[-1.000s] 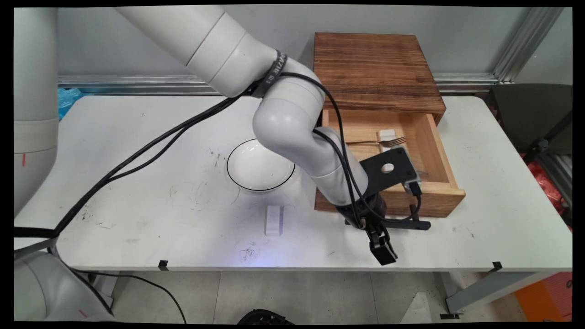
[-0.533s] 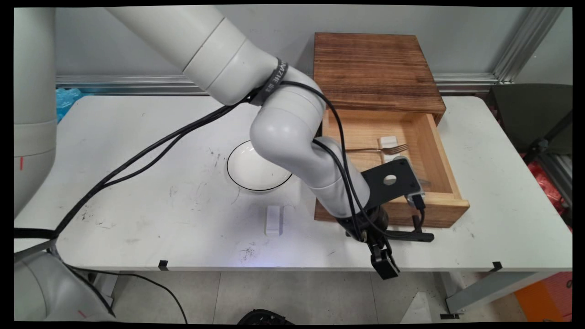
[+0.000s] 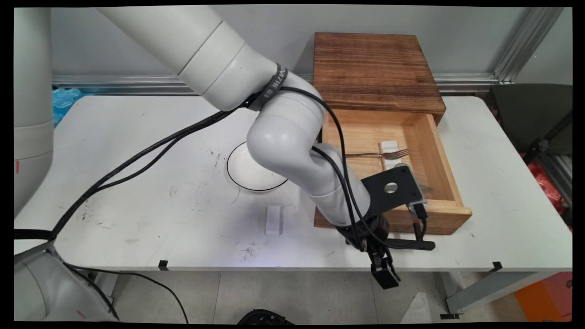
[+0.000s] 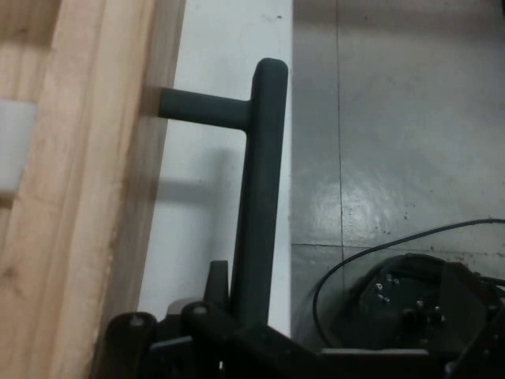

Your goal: Open the drawer

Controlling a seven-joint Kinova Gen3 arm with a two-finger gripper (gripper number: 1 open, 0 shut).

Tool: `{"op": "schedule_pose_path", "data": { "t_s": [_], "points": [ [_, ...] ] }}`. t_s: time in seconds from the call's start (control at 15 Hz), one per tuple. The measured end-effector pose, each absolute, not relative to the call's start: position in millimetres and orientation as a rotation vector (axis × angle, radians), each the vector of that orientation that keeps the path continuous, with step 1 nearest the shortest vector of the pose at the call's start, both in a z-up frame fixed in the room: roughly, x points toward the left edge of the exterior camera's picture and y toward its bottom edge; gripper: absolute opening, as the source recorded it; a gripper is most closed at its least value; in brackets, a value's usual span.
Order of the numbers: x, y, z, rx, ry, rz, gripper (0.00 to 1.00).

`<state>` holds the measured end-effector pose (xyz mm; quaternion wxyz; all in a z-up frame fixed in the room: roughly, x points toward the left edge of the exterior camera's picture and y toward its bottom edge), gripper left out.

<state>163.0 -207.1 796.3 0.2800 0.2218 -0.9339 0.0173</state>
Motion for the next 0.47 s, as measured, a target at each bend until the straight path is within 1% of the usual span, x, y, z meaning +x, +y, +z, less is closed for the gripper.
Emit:
{"op": "schedule_pose_path", "data": {
  "t_s": [0.47],
  "points": [
    [160.7,-199.0,798.3,0.589,-2.506,0.042,1.00]
  ]
}}
